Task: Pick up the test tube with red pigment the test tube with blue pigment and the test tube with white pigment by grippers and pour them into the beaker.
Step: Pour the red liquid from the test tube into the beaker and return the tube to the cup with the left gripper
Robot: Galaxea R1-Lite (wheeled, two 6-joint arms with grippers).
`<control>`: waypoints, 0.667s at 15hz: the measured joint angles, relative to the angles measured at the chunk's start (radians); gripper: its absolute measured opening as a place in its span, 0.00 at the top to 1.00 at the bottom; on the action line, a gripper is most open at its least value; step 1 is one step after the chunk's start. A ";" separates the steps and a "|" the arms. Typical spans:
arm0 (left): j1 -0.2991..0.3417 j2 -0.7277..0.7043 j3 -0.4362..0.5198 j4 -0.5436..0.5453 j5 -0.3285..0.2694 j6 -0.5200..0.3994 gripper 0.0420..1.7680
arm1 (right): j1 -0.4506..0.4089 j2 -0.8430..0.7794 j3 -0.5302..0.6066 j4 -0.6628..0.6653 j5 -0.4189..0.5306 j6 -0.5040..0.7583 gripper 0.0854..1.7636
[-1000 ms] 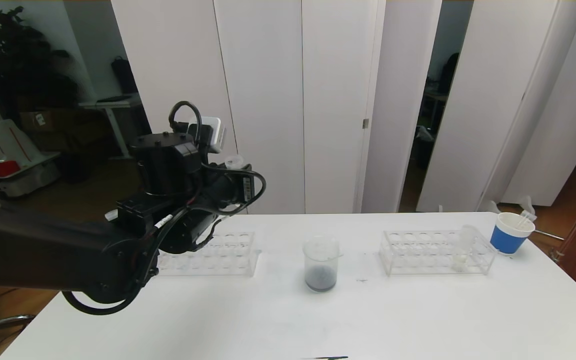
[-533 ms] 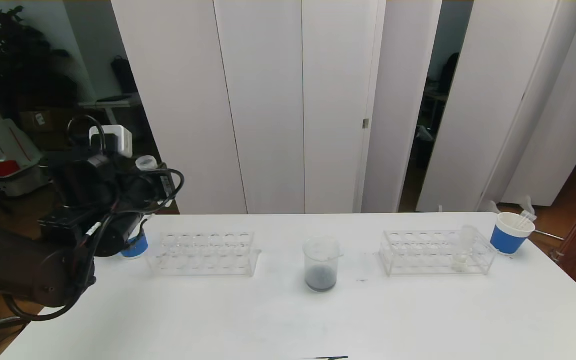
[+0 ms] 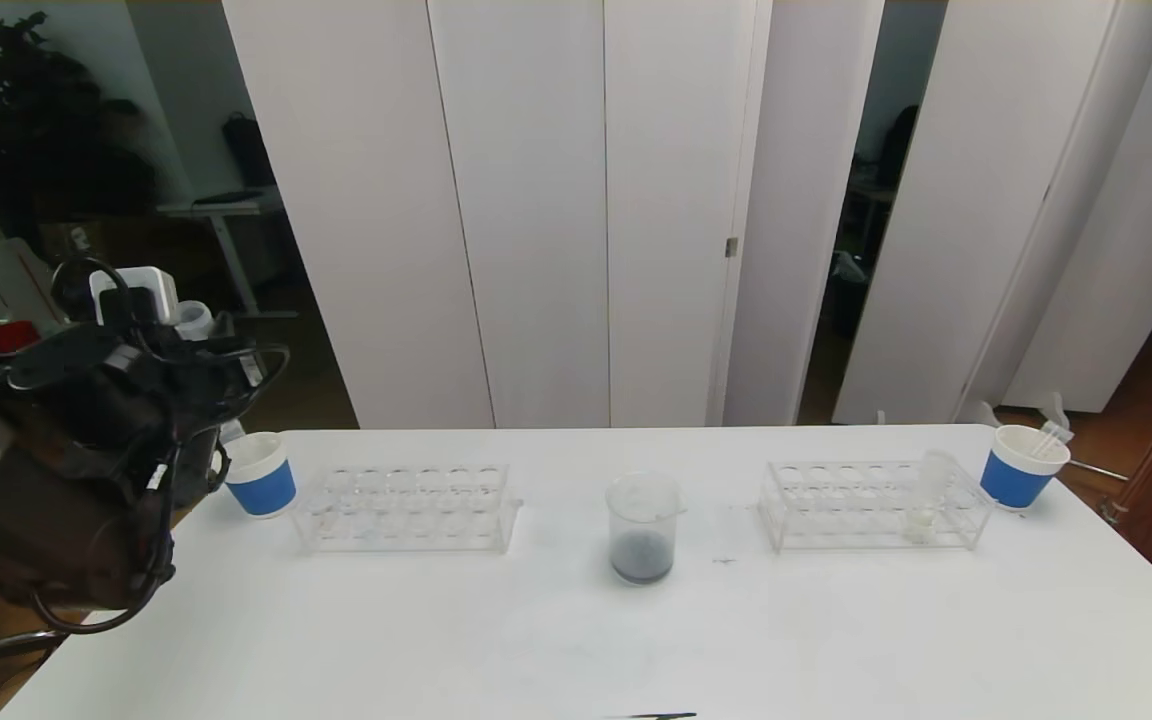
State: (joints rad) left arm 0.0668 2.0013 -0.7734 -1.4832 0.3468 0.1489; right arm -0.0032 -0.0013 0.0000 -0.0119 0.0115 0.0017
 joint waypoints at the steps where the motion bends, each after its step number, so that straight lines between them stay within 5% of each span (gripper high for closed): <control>1: 0.012 0.038 0.007 -0.050 -0.002 0.045 0.68 | 0.000 0.000 0.000 0.000 0.000 0.000 0.01; 10: 0.046 0.243 -0.029 -0.078 -0.068 0.095 0.68 | 0.000 0.000 0.000 0.000 0.000 0.000 0.01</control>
State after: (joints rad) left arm 0.1126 2.2438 -0.8023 -1.5615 0.2789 0.2443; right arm -0.0032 -0.0013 0.0000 -0.0119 0.0111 0.0017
